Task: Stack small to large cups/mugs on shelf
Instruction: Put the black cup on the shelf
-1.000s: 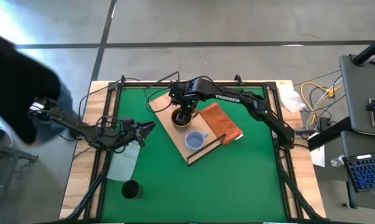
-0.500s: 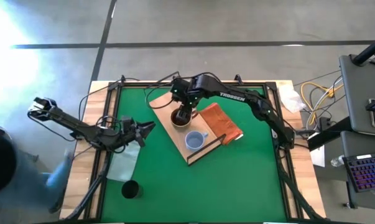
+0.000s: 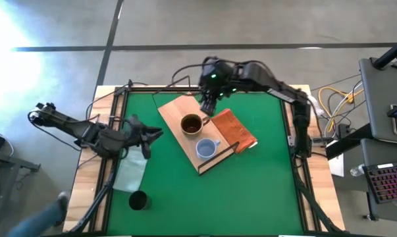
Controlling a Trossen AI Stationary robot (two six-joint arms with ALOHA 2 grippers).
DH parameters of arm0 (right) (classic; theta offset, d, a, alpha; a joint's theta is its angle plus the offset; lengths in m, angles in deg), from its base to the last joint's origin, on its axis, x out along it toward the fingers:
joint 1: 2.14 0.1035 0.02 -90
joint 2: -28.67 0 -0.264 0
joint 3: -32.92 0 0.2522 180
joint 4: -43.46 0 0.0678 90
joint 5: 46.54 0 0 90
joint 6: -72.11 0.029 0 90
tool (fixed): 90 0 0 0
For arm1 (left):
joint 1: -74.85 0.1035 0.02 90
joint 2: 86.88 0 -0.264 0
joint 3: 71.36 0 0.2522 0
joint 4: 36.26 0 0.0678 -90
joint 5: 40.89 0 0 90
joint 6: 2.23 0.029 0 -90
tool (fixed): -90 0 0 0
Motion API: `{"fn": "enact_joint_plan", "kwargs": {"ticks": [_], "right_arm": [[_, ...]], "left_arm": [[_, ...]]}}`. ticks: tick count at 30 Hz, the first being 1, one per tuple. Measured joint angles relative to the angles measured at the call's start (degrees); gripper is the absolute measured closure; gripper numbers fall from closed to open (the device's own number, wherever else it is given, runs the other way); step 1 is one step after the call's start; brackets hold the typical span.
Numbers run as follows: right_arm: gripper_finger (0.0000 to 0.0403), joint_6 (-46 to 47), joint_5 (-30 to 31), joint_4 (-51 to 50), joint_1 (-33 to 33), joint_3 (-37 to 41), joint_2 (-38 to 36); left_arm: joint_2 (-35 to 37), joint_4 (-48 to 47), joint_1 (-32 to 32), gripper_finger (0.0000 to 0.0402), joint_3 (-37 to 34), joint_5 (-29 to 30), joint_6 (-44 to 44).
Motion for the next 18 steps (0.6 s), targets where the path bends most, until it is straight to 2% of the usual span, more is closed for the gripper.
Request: {"fn": "enact_joint_plan", "kwargs": {"ticks": [4, 8, 18], "right_arm": [[0.0245, -0.1, 4.1, -0.3, -0.1, 0.0, -4.0], [0.0247, 0.2, 5.3, -3.1, 0.0, 0.0, -6.9], [0.0248, 1.2, 5.5, -19.1, 0.1, 0.1, -10.4]], "left_arm": [[-8.5, -13.6, 0.0, 0.0338, 10.3, -3.5, 2.0], [-14.5, -22.3, 0.0, 0.0338, 16.5, -12.5, 0.9], [-19.7, -28.2, -0.1, 0.0338, 19.5, -27.7, -5.0]]}}
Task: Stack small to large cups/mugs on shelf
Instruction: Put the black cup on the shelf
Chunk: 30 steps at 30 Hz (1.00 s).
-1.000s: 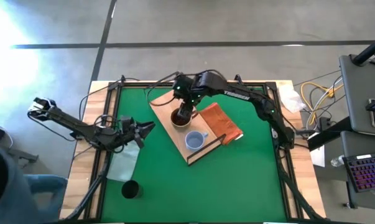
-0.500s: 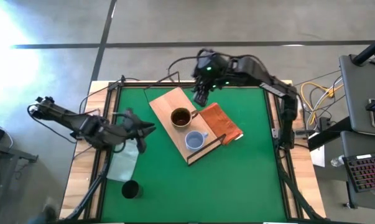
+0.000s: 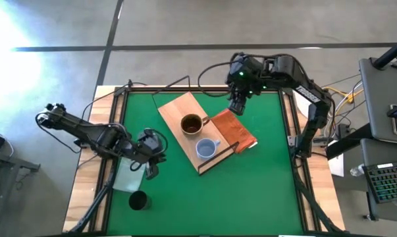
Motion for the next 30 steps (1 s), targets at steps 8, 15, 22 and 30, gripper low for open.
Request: {"fn": "enact_joint_plan", "kwargs": {"ticks": [8, 15, 22, 30], "right_arm": [[0.0248, -1.2, -0.5, 0.3, 0.4, 1.2, -2.3], [0.0248, -1.4, -0.5, 0.3, 0.4, 1.4, -2.5], [0.0248, -1.5, -0.5, 0.3, 0.4, 1.7, -2.5], [0.0248, -2.4, -0.5, 0.3, 0.4, 1.8, -2.5]], "left_arm": [[-1.7, -3.6, 0.0, 0.0338, 0.2, -4.6, -3.0], [-5.0, -4.1, -0.2, 0.0338, 0.2, -6.4, -3.0], [-7.9, -4.1, -2.1, 0.0338, 0.5, -8.8, -3.0], [-6.6, -12.2, -5.0, 0.03, 0.7, -11.4, -9.8]]}}
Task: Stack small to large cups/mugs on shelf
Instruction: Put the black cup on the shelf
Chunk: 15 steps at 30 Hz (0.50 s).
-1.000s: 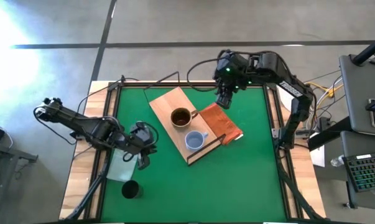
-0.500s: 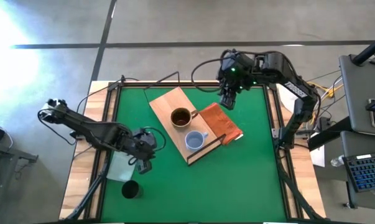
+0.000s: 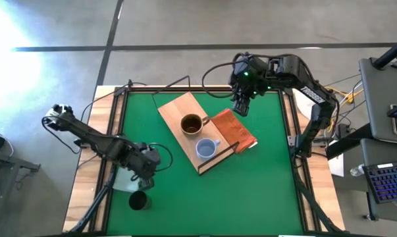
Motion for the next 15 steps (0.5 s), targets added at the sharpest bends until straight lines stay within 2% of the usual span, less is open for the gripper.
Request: {"fn": "enact_joint_plan", "kwargs": {"ticks": [3, 6, 15], "right_arm": [[0.0248, -0.4, 0.0, 0.0, 0.0, 0.0, 0.0], [0.0248, -0.4, 0.0, 0.0, 0.0, 0.0, 0.0], [0.0248, -0.5, 0.5, 0.0, -0.1, 0.0, 0.0]], "left_arm": [[1.9, -3.1, -1.3, 0.0268, 1.5, -0.8, -4.5], [3.4, -4.0, -2.6, 0.0248, 2.8, -5.0, -7.5], [0.9, -4.8, -13.9, 0.0244, 5.7, -6.9, -10.5]]}}
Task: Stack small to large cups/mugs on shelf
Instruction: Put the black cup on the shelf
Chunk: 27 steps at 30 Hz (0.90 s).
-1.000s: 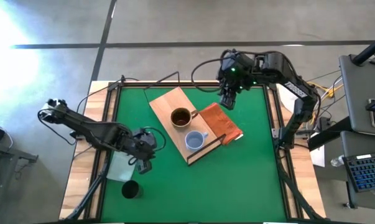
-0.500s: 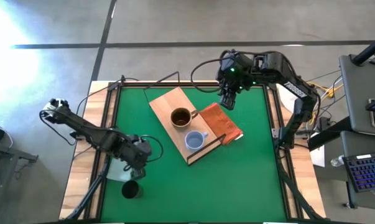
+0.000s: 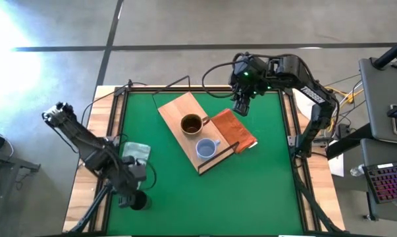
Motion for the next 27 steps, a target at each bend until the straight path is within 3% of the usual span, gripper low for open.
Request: {"fn": "enact_joint_plan", "kwargs": {"ticks": [5, 27], "right_arm": [[0.0248, -0.4, 0.0, 0.0, 0.0, 0.0, 0.0], [0.0248, -0.4, 0.0, 0.0, 0.0, 0.1, -0.1]], "left_arm": [[-2.5, -5.2, -3.0, 0.0244, -0.2, 0.0, -6.8], [-13.1, -2.8, -4.0, 0.0244, -0.1, 3.5, -6.4]]}}
